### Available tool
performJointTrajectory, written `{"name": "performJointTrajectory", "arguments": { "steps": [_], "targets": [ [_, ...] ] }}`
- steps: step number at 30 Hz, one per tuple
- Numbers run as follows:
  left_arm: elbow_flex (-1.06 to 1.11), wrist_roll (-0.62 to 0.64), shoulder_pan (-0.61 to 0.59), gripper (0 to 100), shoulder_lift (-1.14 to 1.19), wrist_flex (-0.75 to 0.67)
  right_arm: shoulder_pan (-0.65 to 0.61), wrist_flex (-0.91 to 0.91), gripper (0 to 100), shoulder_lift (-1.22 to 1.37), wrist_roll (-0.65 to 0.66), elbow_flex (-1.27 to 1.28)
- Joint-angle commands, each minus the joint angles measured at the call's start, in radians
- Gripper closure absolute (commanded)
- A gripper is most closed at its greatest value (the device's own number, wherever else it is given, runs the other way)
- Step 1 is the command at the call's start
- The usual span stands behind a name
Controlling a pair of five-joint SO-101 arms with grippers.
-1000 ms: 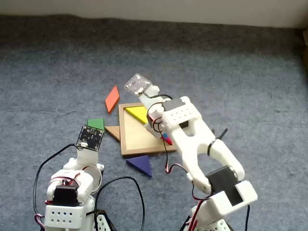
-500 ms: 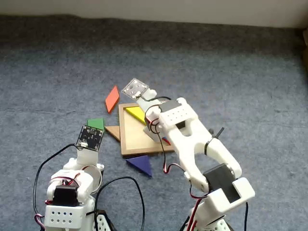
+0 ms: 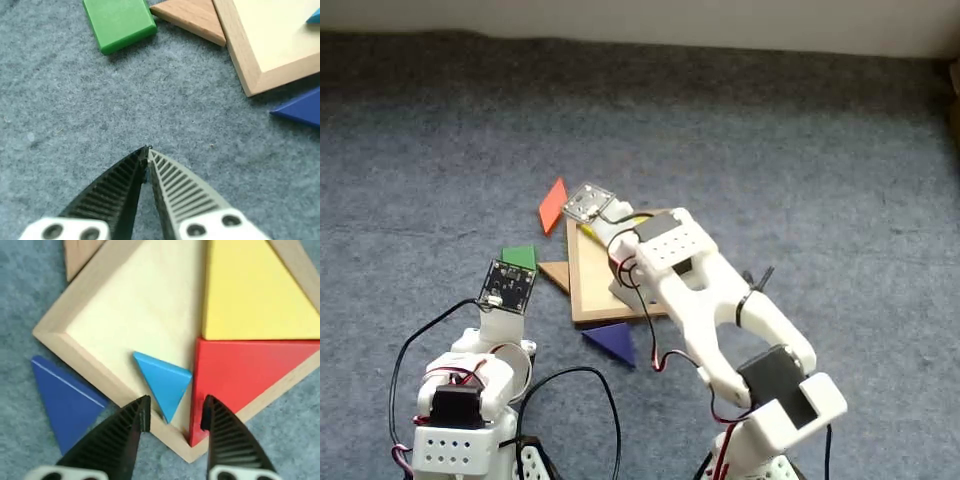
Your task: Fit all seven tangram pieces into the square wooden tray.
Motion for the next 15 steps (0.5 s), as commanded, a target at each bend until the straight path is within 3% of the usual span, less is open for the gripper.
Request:
{"name": "performJointTrajectory", "arguments": {
  "steps": [1,6,11,15],
  "targets": [
    [0.019,0.008,-0.004,100,-0.028,0.008,-0.012,0.005,82.8,-0.111,-0.049,-0.005],
    [0.019,0.008,-0.004,100,-0.028,0.008,-0.031,-0.039,83.8,-0.139,-0.058,-0.004],
    [0.019,0.008,-0.004,100,-0.028,0.008,-0.045,-0.217,97.4,-0.140,-0.147,0.081],
    [0.019,0.008,-0.004,100,-0.028,0.008,-0.045,-0.318,98.5,-0.139,-0.169,0.142]
  ]
}}
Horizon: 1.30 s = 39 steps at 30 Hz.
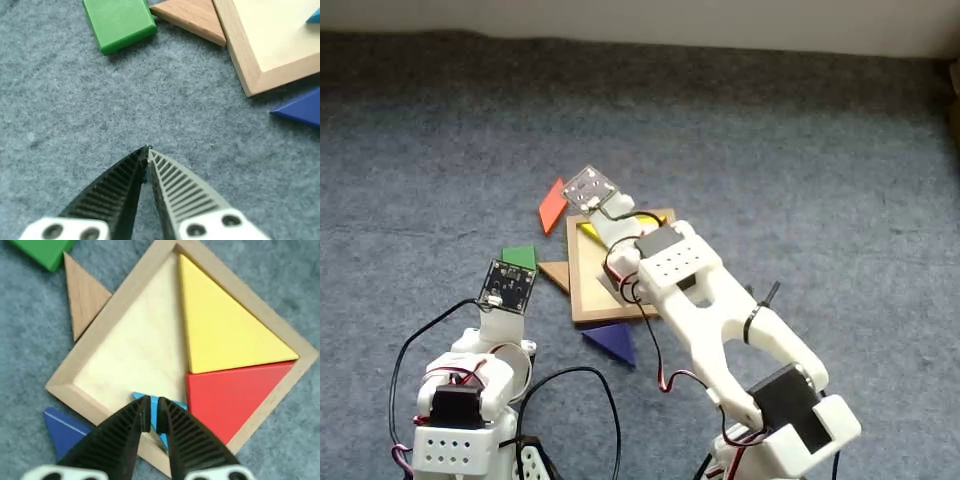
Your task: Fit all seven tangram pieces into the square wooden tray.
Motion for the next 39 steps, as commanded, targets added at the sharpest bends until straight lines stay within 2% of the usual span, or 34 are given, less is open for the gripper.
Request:
{"name": "performJointTrajectory", "arguments": {
  "steps": [1,9,12,16,26,31,36,39],
  "targets": [
    [0.019,0.008,-0.004,100,-0.028,0.008,-0.012,-0.097,98.5,-0.054,-0.023,0.028],
    [0.019,0.008,-0.004,100,-0.028,0.008,-0.010,-0.255,98.5,-0.051,-0.017,0.173],
    [0.019,0.008,-0.004,100,-0.028,0.008,-0.005,-0.243,98.5,-0.051,-0.015,0.196],
    [0.019,0.008,-0.004,100,-0.028,0.008,-0.005,-0.140,98.5,-0.053,0.072,0.191],
    [0.019,0.008,-0.004,100,-0.028,0.008,0.067,-0.096,98.5,-0.064,0.081,0.191],
    [0.019,0.008,-0.004,100,-0.028,0.008,0.059,-0.096,98.5,-0.070,0.075,0.191],
    [0.019,0.008,-0.004,100,-0.028,0.008,0.062,-0.096,98.5,-0.219,0.071,0.216],
    [0.019,0.008,-0.004,100,-0.028,0.008,0.076,-0.102,98.5,-0.352,0.021,0.282]
  ]
}}
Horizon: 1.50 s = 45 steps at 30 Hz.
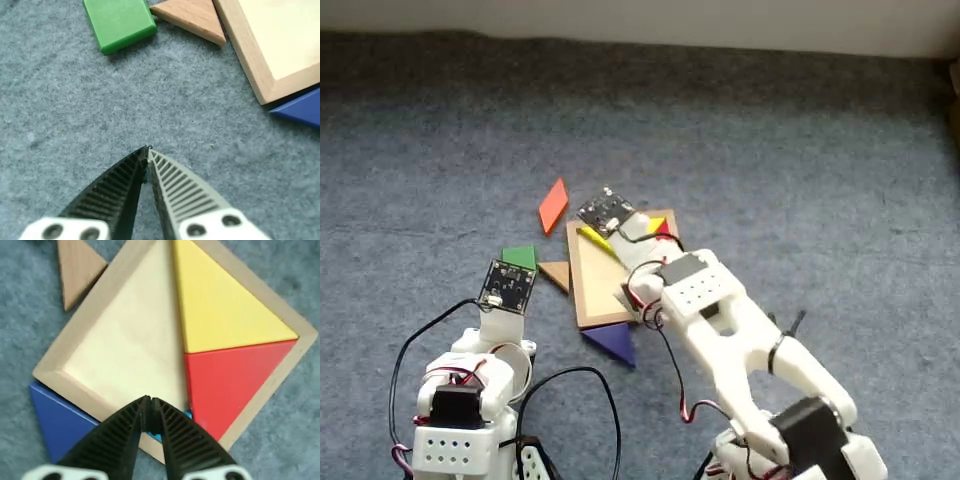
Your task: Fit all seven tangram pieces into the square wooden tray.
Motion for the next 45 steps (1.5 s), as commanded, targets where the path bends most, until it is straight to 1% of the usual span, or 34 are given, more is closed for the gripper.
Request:
{"name": "performJointTrajectory", "arguments": {
  "steps": [1,5,11,18,23,31,37,39,41,45],
  "targets": [
    [0.019,0.008,-0.004,100,-0.028,0.008,0.041,0.001,98.5,-0.185,-0.049,0.045],
    [0.019,0.008,-0.004,100,-0.028,0.008,0.082,-0.016,98.5,-0.306,-0.101,0.077],
    [0.019,0.008,-0.004,100,-0.028,0.008,0.199,-0.061,98.5,-0.469,-0.186,0.147],
    [0.019,0.008,-0.004,100,-0.028,0.008,0.305,0.087,98.5,-0.773,-0.198,0.240],
    [0.019,0.008,-0.004,100,-0.028,0.008,0.383,0.107,98.5,-0.970,-0.199,0.403],
    [0.019,0.008,-0.004,100,-0.028,0.008,0.401,0.107,98.5,-1.293,-0.199,0.717],
    [0.019,0.008,0.001,100,-0.028,0.008,0.478,0.107,98.5,-1.561,-0.199,0.909],
    [0.019,0.008,0.008,100,-0.028,0.008,0.496,0.107,98.5,-1.600,-0.199,0.972],
    [0.019,0.009,0.036,100,-0.028,0.008,0.509,0.107,98.5,-1.577,-0.199,1.023],
    [0.019,0.009,0.068,100,-0.028,0.008,0.553,0.108,98.5,-1.540,-0.199,1.038]
  ]
}}
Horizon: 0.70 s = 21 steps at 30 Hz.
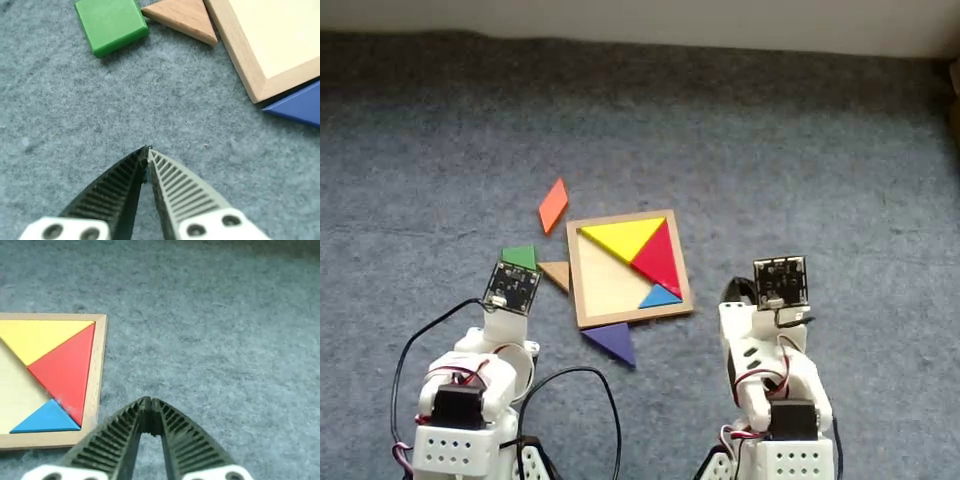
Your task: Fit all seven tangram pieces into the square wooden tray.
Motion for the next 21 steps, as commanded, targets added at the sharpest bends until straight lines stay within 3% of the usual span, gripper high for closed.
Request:
{"name": "performJointTrajectory", "arguments": {
  "steps": [1,10,12,17,21],
  "targets": [
    [0.019,0.009,0.047,100,-0.028,0.008,0.051,0.005,98.5,0.024,-0.009,0.150],
    [-0.067,0.002,-0.056,100,-0.030,-0.026,0.068,0.171,99.0,0.018,-0.005,0.150],
    [-0.119,-0.064,-0.120,100,-0.030,-0.046,0.068,0.170,99.0,0.018,-0.008,0.150],
    [-0.262,-0.408,-0.232,100,-0.028,-0.100,0.068,0.168,99.0,0.021,-0.008,0.150],
    [-0.390,-0.405,-0.243,98,-0.019,-0.084,0.068,0.168,99.0,0.024,-0.008,0.150]
  ]
}}
